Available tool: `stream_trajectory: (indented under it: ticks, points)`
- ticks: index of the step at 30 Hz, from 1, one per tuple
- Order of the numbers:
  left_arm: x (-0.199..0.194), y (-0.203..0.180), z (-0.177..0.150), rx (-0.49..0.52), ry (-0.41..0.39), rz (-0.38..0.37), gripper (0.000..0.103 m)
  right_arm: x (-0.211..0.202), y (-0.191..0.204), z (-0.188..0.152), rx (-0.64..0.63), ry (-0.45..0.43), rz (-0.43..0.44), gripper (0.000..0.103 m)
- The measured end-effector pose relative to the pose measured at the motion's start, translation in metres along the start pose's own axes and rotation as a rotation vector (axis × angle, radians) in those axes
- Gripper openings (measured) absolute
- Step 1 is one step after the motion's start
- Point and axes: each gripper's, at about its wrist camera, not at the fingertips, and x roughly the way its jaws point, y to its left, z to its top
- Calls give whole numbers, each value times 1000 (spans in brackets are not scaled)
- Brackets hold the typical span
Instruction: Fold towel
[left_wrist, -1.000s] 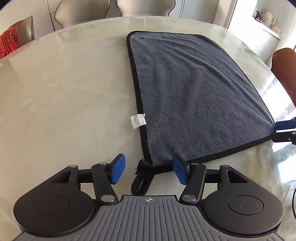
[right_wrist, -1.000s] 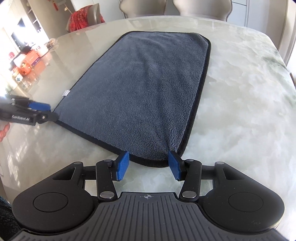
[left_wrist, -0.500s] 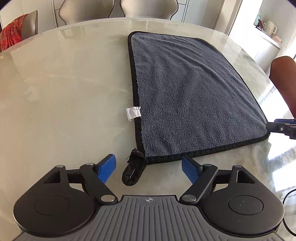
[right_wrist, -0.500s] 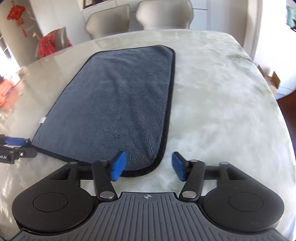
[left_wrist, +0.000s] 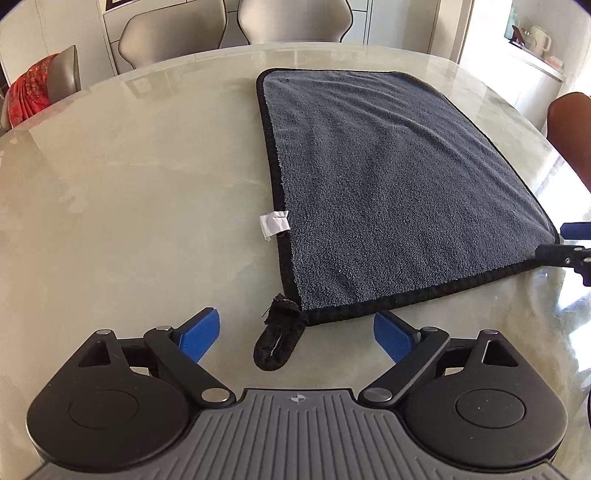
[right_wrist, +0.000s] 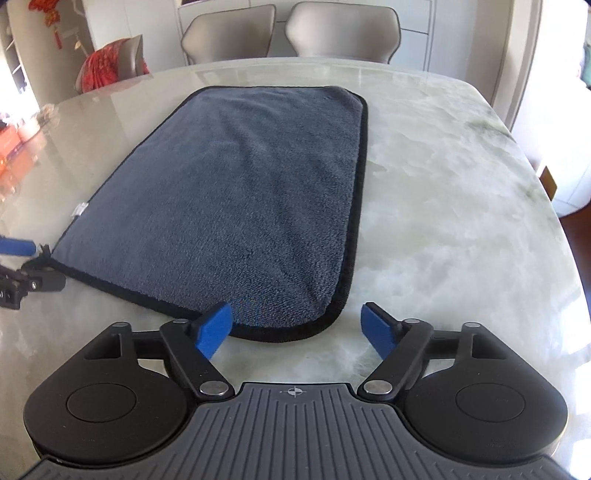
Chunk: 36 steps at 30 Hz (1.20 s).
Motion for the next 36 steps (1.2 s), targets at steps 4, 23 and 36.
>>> stream_trajectory:
  ticks: [4,23,36]
  points:
    - [0,0,-3,2,-20,3,93,0,2,-2,0,-16,1,85]
    - [-8,-6,-1,28,-57,-26,26,-12,-2,-4,18,-60,78,20]
    - [-11,0,0,14,-49,-42,13,-17,-6,-3,70,-69,118,15]
